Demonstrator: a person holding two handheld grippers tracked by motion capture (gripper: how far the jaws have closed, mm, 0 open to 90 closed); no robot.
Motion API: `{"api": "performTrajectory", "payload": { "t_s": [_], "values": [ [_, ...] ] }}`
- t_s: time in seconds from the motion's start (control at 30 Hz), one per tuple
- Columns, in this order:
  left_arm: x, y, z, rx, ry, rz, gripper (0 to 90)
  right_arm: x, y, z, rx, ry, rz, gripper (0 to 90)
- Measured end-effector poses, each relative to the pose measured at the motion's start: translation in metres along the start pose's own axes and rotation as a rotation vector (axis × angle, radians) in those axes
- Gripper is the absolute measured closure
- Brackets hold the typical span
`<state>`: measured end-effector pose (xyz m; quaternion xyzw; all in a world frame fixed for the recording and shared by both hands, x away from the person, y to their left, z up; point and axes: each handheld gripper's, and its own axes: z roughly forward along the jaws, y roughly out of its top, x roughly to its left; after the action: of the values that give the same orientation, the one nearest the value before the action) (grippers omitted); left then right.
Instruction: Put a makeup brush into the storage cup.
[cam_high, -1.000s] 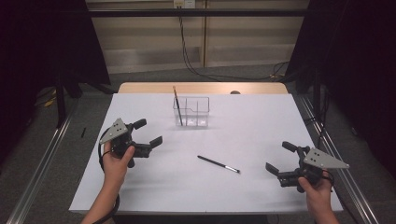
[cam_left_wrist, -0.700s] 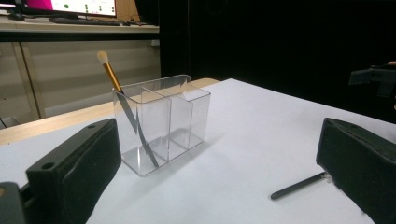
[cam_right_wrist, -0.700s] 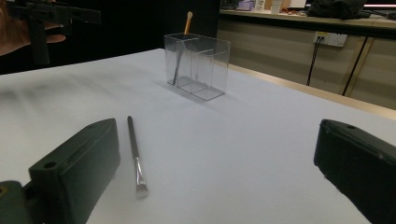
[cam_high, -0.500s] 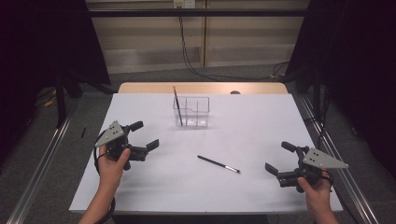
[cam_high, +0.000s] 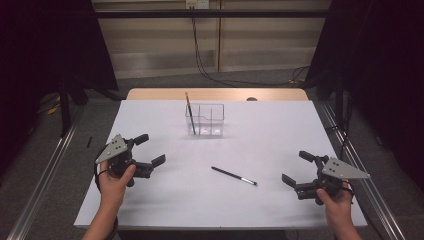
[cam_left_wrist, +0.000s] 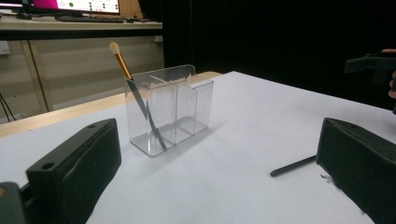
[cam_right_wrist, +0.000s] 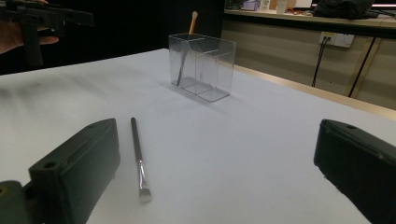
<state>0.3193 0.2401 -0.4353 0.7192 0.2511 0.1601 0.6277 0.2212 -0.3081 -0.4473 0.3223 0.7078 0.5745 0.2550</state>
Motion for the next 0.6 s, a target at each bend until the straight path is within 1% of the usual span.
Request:
{"api": "performTrajectory", "payload": {
  "t_s": [0.03, 0.07, 0.33, 0.6],
  "values": [
    [0.0, 0.0, -0.001, 0.001, 0.003, 0.001, 0.0, 0.0, 0.0, 0.0, 0.0, 0.001, -0.001, 0.0],
    [0.0, -0.001, -0.002, 0.0, 0.002, -0.007, 0.0, 0.0, 0.0, 0.0, 0.0, 0.002, 0.001, 0.0],
    [0.001, -0.004, -0.014, 0.0, 0.018, -0.007, 0.0, -0.001, 0.0, 0.002, 0.0, 0.007, 0.001, 0.0],
    [0.0, -0.006, -0.027, 0.015, 0.03, 0.009, 0.0, -0.001, 0.001, 0.004, -0.001, 0.012, 0.0, 0.0]
  ]
}}
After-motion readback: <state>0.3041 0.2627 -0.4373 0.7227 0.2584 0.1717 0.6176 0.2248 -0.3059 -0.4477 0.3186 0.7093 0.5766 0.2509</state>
